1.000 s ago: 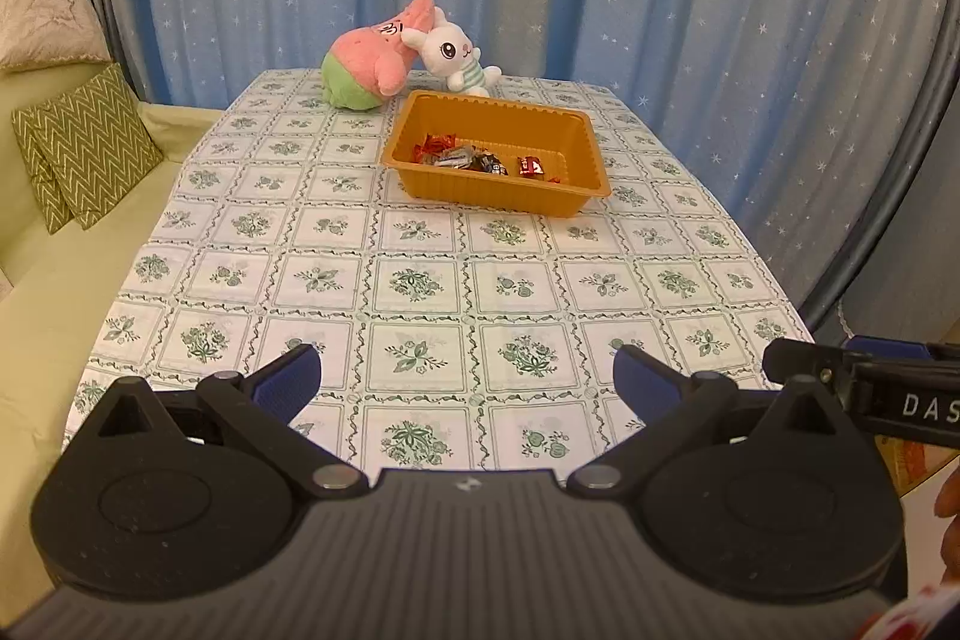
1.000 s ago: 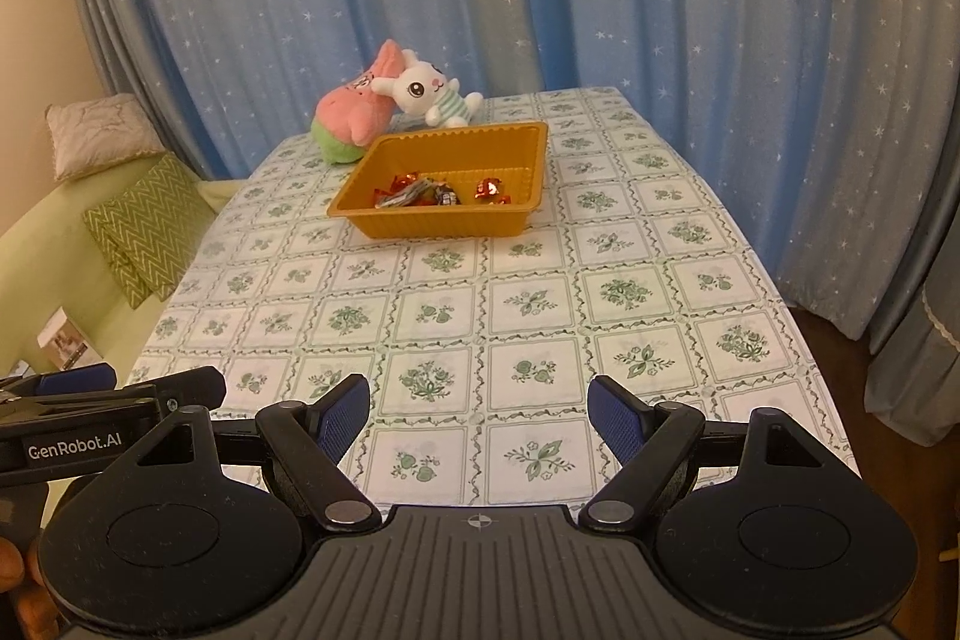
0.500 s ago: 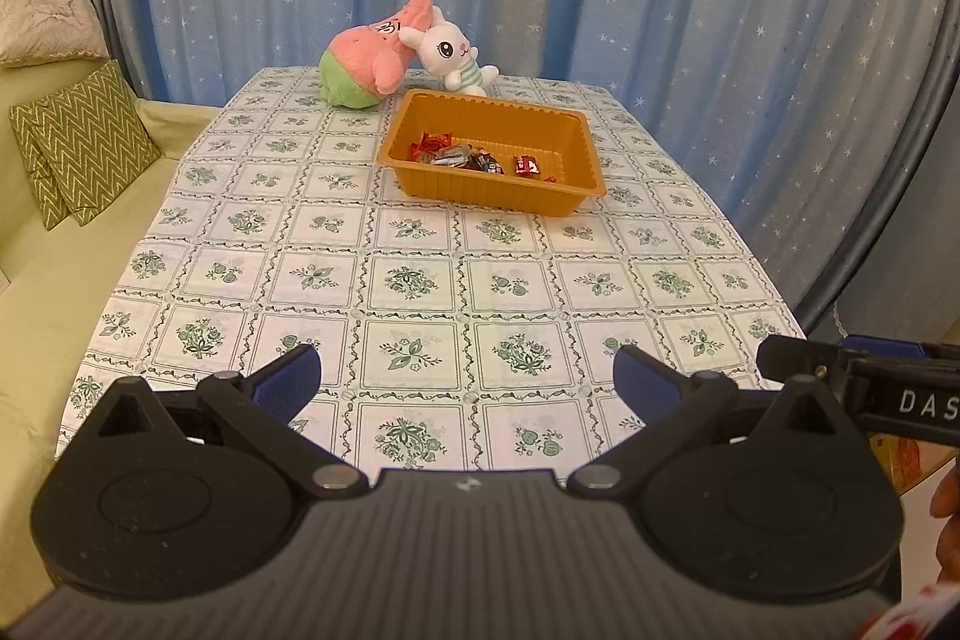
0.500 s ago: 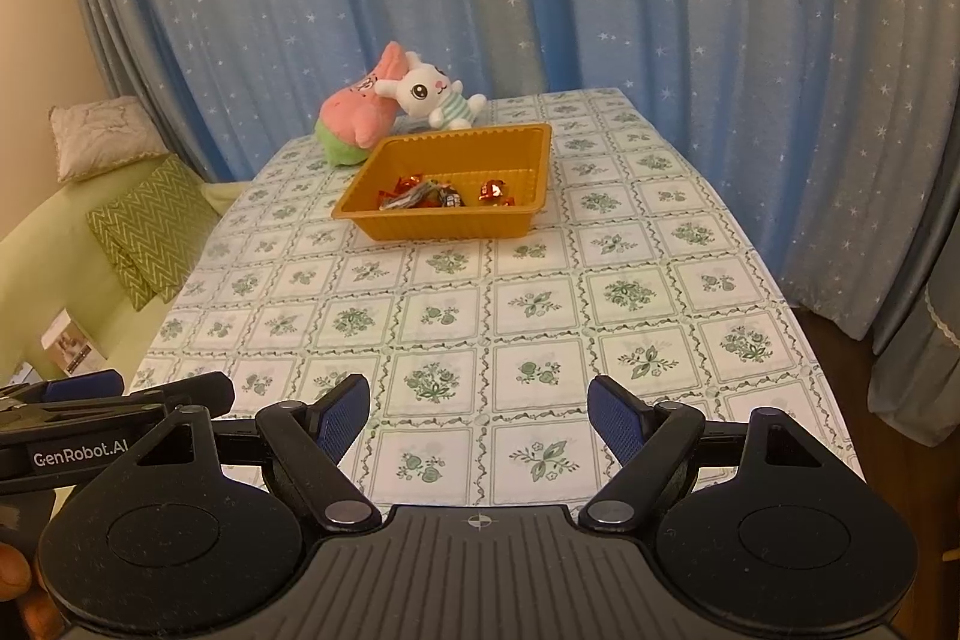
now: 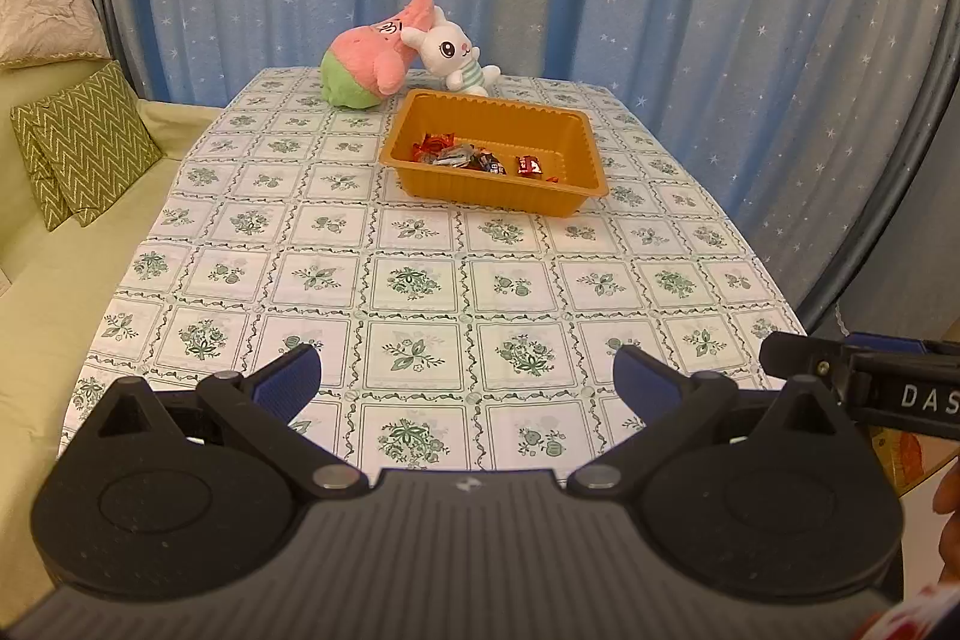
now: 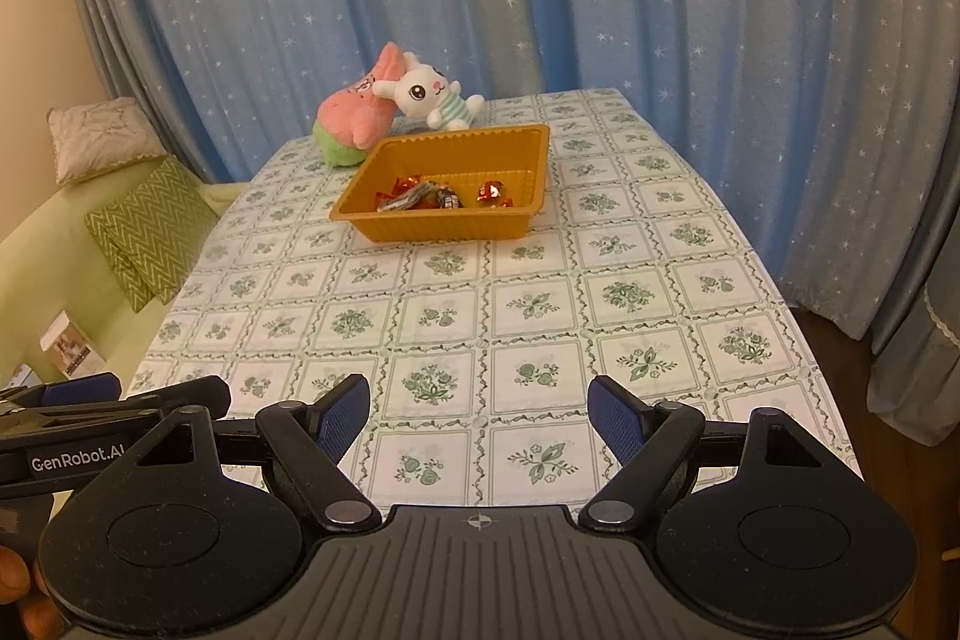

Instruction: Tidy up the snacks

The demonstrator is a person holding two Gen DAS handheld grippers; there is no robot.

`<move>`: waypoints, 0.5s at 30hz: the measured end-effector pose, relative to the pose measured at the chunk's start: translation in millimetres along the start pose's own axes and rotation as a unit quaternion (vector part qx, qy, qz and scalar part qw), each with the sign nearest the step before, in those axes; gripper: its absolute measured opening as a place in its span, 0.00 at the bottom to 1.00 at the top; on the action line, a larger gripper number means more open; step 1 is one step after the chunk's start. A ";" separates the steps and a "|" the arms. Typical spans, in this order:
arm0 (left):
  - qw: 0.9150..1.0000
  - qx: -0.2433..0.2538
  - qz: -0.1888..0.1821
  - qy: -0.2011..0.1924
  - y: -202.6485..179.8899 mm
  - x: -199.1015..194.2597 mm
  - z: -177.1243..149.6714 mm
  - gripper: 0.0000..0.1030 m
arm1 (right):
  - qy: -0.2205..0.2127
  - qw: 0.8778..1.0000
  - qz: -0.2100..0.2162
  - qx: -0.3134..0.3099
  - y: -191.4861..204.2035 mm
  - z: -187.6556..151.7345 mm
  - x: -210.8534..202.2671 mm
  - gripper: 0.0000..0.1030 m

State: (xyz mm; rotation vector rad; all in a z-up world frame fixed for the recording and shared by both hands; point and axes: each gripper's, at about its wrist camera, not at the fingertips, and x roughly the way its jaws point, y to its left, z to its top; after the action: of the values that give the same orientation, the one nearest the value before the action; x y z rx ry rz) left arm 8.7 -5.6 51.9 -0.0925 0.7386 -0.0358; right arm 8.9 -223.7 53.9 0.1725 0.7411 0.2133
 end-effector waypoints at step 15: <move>1.000 0.001 0.000 0.002 -0.4 2.3 -1.8 1.00 | 0.002 1.000 0.000 0.000 0.0 0.1 2.5 0.77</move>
State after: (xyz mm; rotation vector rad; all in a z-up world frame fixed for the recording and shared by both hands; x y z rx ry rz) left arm 9.2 -6.3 49.1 -0.0901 0.7434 -0.0368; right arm 10.8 -223.0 52.4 0.1718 0.7456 0.2130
